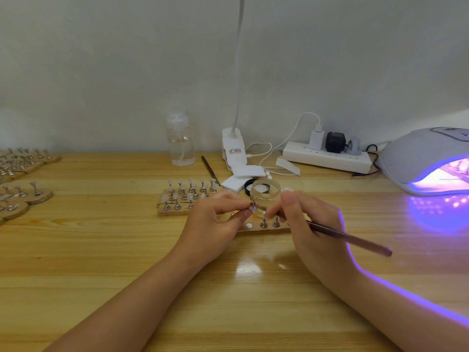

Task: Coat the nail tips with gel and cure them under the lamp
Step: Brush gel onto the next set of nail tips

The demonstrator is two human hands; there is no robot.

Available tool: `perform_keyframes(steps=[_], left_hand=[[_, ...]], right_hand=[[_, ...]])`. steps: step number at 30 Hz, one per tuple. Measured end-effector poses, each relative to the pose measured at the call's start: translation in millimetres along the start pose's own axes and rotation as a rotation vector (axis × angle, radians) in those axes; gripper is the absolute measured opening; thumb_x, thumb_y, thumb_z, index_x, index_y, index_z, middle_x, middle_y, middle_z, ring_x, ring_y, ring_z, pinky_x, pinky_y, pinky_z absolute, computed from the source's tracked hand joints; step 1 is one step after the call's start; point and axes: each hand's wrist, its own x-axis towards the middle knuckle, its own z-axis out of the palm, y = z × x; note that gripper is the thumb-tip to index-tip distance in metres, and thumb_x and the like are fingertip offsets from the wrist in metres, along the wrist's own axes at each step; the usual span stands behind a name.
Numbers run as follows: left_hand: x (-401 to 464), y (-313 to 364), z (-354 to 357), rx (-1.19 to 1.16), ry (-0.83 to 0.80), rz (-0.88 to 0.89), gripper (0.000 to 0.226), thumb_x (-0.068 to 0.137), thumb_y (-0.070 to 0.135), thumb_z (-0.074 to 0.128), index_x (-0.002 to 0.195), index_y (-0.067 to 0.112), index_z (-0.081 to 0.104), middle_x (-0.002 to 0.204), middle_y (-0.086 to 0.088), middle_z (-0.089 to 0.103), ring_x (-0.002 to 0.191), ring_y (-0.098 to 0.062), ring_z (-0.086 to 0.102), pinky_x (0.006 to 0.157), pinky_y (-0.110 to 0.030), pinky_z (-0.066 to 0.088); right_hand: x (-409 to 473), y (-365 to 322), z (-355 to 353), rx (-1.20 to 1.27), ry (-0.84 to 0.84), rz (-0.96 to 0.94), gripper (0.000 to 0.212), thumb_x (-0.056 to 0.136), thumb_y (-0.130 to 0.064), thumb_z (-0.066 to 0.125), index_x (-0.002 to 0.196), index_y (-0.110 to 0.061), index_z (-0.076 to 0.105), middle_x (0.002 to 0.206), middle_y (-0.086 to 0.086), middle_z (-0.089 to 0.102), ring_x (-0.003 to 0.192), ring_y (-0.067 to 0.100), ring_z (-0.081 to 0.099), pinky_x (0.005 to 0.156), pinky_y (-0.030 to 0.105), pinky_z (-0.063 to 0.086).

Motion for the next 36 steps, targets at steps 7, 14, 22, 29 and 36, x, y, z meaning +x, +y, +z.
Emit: perform_keyframes(steps=[7,14,22,29,36], left_hand=[[-0.6,2.7,0.1,-0.001,0.011,-0.015,0.026,0.077,0.005,0.067,0.083,0.030,0.069,0.080,0.009,0.066,0.081,0.000,0.060,0.079,-0.011,0.044],[-1.1,3.8,-0.5,-0.004,0.015,-0.027,0.024,0.077,0.007,0.068,0.081,0.031,0.070,0.078,0.010,0.065,0.079,0.001,0.059,0.079,-0.016,0.046],[-0.6,3.0,-0.5,-0.013,0.022,-0.024,0.026,0.076,0.004,0.069,0.083,0.029,0.070,0.078,0.013,0.066,0.078,0.004,0.059,0.078,-0.013,0.045],[-0.4,1.6,-0.8,-0.024,0.027,-0.021,0.024,0.075,0.006,0.069,0.085,0.028,0.071,0.079,0.014,0.067,0.079,0.002,0.060,0.078,-0.026,0.049],[-0.3,-1.1,-0.3,-0.045,0.039,-0.012,0.024,0.074,0.006,0.070,0.081,0.029,0.072,0.079,0.015,0.068,0.078,0.001,0.061,0.074,-0.028,0.048]], right_hand=[[0.3,0.3,0.0,-0.005,0.022,-0.016,0.043,0.091,-0.031,0.036,0.066,-0.011,0.065,0.063,-0.006,0.062,0.061,0.009,0.058,0.061,0.030,0.048],[0.4,-0.7,0.0,0.008,0.023,-0.017,0.040,0.091,-0.031,0.036,0.067,-0.017,0.064,0.063,-0.006,0.063,0.063,0.007,0.059,0.062,0.022,0.046],[0.0,0.0,-0.2,0.027,0.032,-0.019,0.039,0.091,-0.030,0.036,0.067,-0.017,0.064,0.063,-0.004,0.063,0.062,0.007,0.058,0.062,0.021,0.046],[-1.0,-1.4,0.1,0.093,0.023,0.029,0.043,0.091,-0.033,0.035,0.060,-0.020,0.062,0.055,-0.005,0.061,0.056,0.006,0.059,0.060,0.023,0.047],[-1.1,-1.5,0.3,0.111,0.000,0.065,0.046,0.091,-0.034,0.035,0.060,-0.015,0.063,0.058,0.000,0.062,0.059,0.010,0.060,0.062,0.030,0.049]])
